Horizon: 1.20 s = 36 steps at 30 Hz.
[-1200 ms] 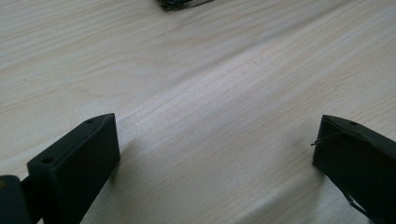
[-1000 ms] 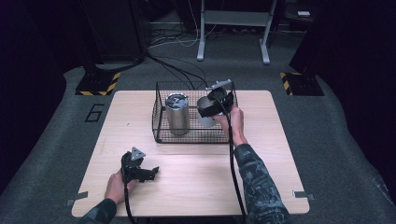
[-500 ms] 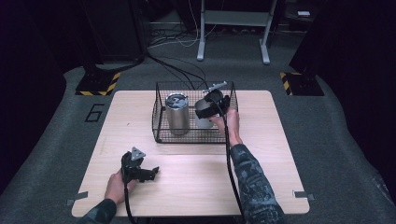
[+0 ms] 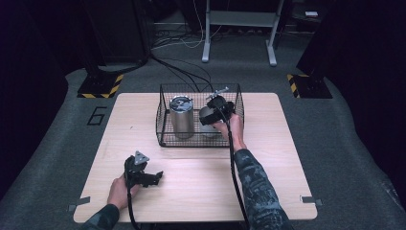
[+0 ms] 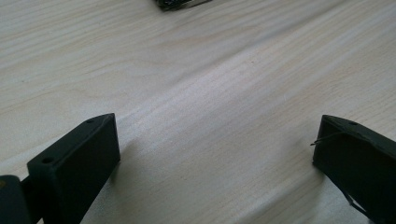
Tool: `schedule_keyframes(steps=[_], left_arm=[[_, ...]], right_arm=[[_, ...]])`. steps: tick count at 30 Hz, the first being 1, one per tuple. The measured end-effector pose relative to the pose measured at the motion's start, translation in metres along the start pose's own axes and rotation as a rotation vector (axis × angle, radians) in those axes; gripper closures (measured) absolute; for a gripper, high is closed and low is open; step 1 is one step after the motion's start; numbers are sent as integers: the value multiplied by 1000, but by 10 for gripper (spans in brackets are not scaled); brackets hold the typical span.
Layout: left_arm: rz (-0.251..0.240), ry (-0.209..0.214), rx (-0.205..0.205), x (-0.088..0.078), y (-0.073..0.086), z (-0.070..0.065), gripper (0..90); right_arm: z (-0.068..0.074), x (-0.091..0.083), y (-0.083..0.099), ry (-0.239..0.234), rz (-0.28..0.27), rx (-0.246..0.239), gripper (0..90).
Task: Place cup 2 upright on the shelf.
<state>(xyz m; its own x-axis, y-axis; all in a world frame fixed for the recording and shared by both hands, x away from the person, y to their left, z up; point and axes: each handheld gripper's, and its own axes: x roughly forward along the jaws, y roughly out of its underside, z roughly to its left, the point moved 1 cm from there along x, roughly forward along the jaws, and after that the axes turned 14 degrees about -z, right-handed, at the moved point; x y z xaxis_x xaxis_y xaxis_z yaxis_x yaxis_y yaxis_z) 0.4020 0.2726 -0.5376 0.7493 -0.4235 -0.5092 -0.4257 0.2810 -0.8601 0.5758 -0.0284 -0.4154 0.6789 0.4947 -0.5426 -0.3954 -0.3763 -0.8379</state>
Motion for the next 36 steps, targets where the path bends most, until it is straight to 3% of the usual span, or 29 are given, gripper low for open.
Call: schedule_keyframes(steps=[14, 36], left_arm=[[0, 1, 0, 0, 0, 0, 5], [-2, 3, -9, 0, 0, -1, 5]], right_arm=[[3, 9, 6, 16, 30, 20, 52], [5, 10, 6, 28, 54, -22, 42]])
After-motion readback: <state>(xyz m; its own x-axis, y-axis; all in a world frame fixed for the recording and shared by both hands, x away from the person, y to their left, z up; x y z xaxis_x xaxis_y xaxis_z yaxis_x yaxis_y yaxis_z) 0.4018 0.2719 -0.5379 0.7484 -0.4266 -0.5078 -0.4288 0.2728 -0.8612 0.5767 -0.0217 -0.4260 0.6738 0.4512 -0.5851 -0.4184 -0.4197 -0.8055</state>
